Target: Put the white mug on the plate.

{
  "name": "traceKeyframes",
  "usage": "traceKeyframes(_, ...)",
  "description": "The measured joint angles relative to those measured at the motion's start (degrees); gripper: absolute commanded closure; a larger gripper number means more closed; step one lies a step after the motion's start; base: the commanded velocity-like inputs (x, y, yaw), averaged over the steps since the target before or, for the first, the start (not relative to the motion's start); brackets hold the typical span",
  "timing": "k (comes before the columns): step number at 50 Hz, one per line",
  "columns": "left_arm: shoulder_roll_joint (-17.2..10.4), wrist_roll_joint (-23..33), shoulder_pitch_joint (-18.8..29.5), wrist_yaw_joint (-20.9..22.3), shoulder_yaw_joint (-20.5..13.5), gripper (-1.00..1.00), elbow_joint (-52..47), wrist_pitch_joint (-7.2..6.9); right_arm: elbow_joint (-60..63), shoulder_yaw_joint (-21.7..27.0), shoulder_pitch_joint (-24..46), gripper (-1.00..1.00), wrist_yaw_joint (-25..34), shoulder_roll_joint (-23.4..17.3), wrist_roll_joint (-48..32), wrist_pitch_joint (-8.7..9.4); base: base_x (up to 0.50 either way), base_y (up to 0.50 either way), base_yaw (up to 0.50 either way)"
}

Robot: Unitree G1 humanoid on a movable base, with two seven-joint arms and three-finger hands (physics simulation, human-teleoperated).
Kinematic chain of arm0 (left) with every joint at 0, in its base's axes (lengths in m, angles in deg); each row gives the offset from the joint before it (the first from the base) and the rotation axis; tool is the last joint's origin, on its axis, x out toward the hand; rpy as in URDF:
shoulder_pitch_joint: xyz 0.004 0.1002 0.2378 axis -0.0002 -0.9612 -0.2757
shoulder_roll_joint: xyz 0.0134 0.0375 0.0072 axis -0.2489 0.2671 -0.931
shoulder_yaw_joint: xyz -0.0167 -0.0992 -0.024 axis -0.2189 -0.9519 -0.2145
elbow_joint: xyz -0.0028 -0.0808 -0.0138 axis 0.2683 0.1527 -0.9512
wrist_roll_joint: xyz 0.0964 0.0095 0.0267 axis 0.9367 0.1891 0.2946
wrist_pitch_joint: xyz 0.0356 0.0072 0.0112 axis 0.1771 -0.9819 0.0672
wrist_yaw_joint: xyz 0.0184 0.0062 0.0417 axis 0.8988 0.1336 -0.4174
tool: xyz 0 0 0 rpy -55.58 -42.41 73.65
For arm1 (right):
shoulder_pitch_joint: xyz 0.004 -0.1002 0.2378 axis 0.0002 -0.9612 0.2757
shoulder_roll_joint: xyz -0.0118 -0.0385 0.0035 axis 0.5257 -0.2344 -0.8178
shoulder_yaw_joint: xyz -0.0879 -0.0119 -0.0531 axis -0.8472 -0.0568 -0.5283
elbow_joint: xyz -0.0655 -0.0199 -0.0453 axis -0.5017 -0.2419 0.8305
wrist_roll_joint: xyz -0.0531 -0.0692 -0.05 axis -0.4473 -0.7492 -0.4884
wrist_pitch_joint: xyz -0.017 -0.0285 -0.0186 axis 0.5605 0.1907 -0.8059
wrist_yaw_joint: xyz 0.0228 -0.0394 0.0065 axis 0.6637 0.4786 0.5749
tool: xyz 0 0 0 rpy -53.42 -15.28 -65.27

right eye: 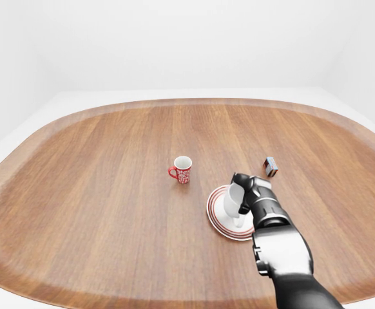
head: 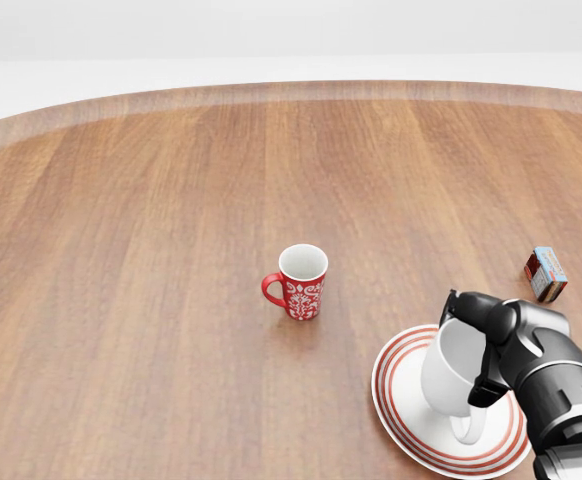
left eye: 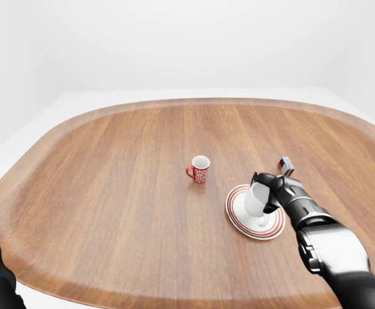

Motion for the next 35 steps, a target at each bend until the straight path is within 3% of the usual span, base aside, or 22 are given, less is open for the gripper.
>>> traceKeyframes(20, -0.03, 0.09, 0.09, 0.06, 0.15, -1.00, 0.31, 0.00, -1.08, -0.41, -1.27, 1.00, -1.21, 0.49, -3.84, 0.00, 0.00, 0.00, 0.00)
traceKeyframes(22, -0.03, 0.11, 0.10, 0.08, 0.17, -1.00, 0.33, 0.00, -1.10, -0.37, -1.29, 0.39, -1.44, 0.49, -3.99, 0.00, 0.00, 0.00, 0.00)
traceKeyframes(23, -0.02, 0.12, 0.10, 0.08, 0.18, -1.00, 0.35, 0.00, -1.11, -0.37, -1.30, 0.19, -1.56, 0.49, -4.06, 0.00, 0.00, 0.00, 0.00)
traceKeyframes(24, -0.02, 0.12, 0.10, 0.09, 0.18, -1.00, 0.36, 0.00, -1.13, -0.35, -1.31, -0.50, -1.66, 0.49, -4.15, 0.00, 0.00, 0.00, 0.00)
traceKeyframes(25, -0.02, 0.12, 0.09, 0.10, 0.18, -1.00, 0.36, 0.00, -1.14, -0.34, -1.31, -1.00, -1.76, 0.49, -4.26, 0.00, 0.00, 0.00, 0.00)
traceKeyframes(35, -0.02, 0.11, 0.06, 0.12, 0.15, -1.00, 0.36, 0.00, -1.14, 0.33, -1.37, -1.00, -2.51, 0.68, -4.13, 0.00, 0.00, 0.00, 0.00)
